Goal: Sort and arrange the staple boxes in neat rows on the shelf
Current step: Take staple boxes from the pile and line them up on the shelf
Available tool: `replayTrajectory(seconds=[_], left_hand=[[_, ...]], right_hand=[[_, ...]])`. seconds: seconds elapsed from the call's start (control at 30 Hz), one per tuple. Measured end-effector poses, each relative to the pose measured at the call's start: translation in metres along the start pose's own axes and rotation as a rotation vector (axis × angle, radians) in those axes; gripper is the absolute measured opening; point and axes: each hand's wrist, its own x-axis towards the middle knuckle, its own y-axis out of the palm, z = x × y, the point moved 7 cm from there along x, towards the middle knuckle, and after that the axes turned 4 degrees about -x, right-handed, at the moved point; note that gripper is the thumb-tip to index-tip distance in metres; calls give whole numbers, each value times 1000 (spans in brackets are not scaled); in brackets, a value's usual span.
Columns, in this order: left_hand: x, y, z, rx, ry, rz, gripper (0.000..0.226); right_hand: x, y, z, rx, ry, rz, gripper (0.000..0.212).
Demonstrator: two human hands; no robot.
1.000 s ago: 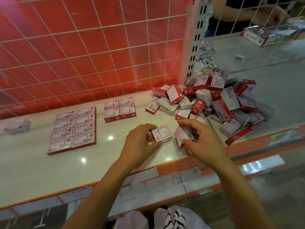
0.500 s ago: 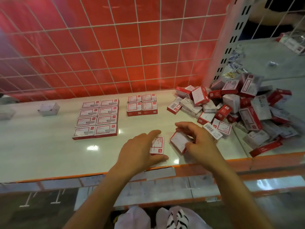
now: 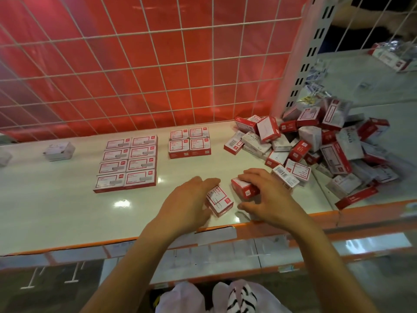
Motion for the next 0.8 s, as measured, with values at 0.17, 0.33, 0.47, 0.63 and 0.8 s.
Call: replayTrajectory(seconds=[0.17, 0.33, 0.47, 0.63, 0.8], left_hand=[[10, 1, -14, 52, 137, -9, 62], [15, 1, -16, 35, 165, 4, 58], [15, 4, -17, 4, 173, 52, 66], [13, 8, -10, 49, 145, 76, 57], [11, 4, -1, 27, 98, 5, 51]], right_hand=[[3, 0, -3, -31, 23, -151, 50], [5, -7, -18, 264, 103, -284, 31], [2, -9, -25, 511, 181, -322, 15], [0, -8, -25, 607, 198, -309, 25], [0, 2, -26, 782, 249, -193, 25]])
